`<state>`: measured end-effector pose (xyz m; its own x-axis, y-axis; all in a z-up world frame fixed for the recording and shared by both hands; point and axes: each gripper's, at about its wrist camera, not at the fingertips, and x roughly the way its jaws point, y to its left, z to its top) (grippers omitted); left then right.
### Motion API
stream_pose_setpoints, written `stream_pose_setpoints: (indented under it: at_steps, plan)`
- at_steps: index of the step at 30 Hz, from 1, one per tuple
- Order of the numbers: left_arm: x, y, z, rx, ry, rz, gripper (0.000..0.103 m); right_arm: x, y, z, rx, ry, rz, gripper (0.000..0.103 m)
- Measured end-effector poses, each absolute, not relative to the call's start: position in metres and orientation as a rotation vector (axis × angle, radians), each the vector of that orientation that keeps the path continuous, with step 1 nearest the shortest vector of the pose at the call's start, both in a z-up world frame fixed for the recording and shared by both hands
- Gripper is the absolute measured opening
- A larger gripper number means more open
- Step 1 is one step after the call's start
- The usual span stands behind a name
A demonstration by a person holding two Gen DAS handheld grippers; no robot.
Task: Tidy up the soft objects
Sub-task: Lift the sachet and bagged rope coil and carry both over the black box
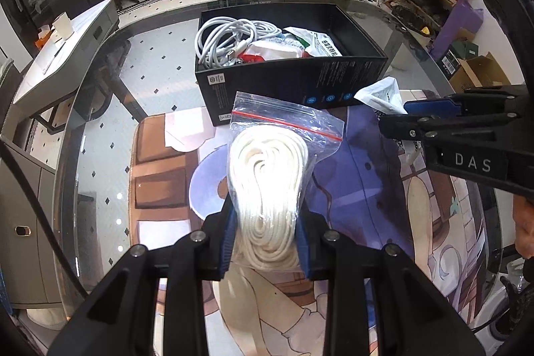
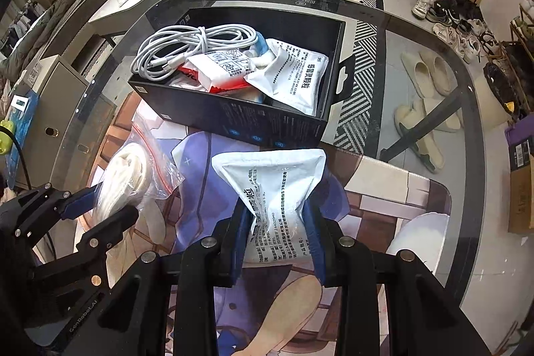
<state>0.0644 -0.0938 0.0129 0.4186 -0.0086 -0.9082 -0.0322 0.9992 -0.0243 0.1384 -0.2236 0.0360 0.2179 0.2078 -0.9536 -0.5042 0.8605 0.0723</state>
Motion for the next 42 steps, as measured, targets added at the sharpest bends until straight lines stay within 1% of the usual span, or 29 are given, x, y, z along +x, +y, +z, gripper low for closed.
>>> stream_pose_setpoints:
  at_steps: [16, 42]
  plan:
    - [0.089, -0.077, 0.043, -0.059, 1.074, 0.016, 0.029, 0.146, -0.223, 0.073, -0.26, 1.193, 0.513, 0.033]
    - [0.145, -0.067, 0.063, -0.056, 1.046, 0.004, 0.029, 0.202, -0.196, 0.091, -0.252, 1.169, 0.549, 0.033]
